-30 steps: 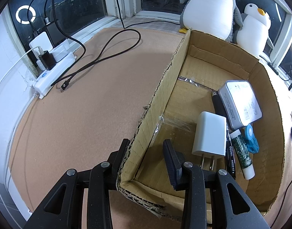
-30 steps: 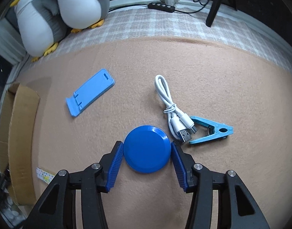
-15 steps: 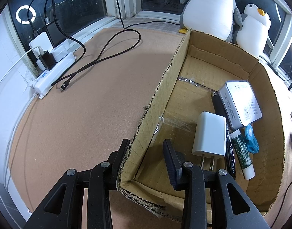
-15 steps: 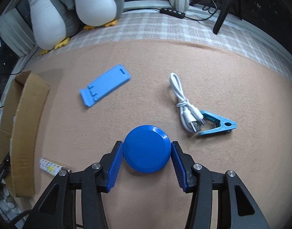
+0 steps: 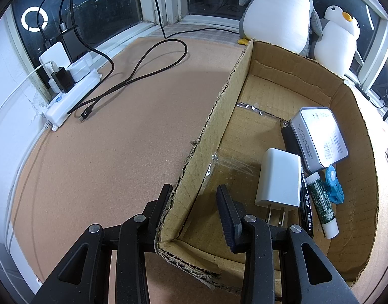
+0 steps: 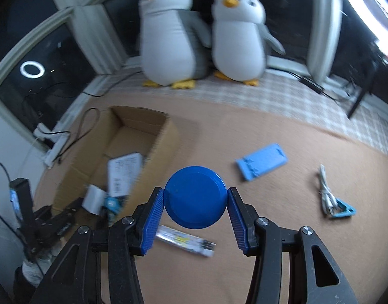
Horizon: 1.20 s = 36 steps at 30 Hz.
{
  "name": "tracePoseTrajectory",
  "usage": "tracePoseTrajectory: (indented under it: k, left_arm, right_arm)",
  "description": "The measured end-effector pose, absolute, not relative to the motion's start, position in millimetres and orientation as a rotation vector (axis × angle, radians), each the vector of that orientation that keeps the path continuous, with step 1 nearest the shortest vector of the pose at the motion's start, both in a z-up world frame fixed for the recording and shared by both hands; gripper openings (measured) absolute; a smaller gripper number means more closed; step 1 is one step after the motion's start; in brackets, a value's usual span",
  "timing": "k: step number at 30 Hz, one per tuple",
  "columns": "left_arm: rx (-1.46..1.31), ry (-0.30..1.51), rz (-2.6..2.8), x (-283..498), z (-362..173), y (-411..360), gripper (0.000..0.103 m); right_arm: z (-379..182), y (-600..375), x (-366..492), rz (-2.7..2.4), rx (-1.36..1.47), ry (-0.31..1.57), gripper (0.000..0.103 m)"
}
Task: Organize rigid objects
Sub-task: 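Carry the round blue lid into the box and release it, then move the right gripper to the white USB cable and grasp it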
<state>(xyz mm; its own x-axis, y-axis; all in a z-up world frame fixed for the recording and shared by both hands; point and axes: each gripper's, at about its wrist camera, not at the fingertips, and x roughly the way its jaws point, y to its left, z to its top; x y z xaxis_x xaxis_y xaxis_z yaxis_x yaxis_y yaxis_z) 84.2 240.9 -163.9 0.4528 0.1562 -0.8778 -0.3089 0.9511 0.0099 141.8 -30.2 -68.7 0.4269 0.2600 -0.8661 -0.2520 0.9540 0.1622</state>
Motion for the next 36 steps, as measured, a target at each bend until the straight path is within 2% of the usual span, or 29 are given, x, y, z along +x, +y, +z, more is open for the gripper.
tracePoseTrajectory:
  k: [14, 28, 29, 30, 31, 36]
  left_arm:
    - [-0.162, 1.061, 0.287, 84.2, -163.6, 241.0, 0.039]
    - [-0.161, 1.061, 0.288, 84.3, -163.9, 241.0, 0.039]
    - [-0.161, 1.061, 0.287, 83.4, -164.0, 241.3, 0.039]
    - [-0.16, 1.061, 0.287, 84.1, -164.0, 241.1, 0.039]
    - [-0.16, 1.061, 0.287, 84.2, -163.9, 241.1, 0.039]
    - [-0.159, 1.06, 0.289, 84.4, -164.7, 240.6, 0.039]
  right_arm:
    - [-81.5, 80.7, 147.6, 0.509, -0.055, 1.078, 0.046]
    - [-101.6, 108.6, 151.7, 0.535, -0.086, 1.103, 0.047]
    - [-101.2, 108.6, 151.9, 0.532, -0.087, 1.1, 0.051]
    - [-100.9, 108.6, 152.6, 0.527, -0.086, 1.1, 0.062]
    - [-100.2, 107.7, 153.0, 0.522, -0.081, 1.097, 0.066]
    - [-95.6, 101.6, 153.8, 0.509, -0.071, 1.081, 0.068]
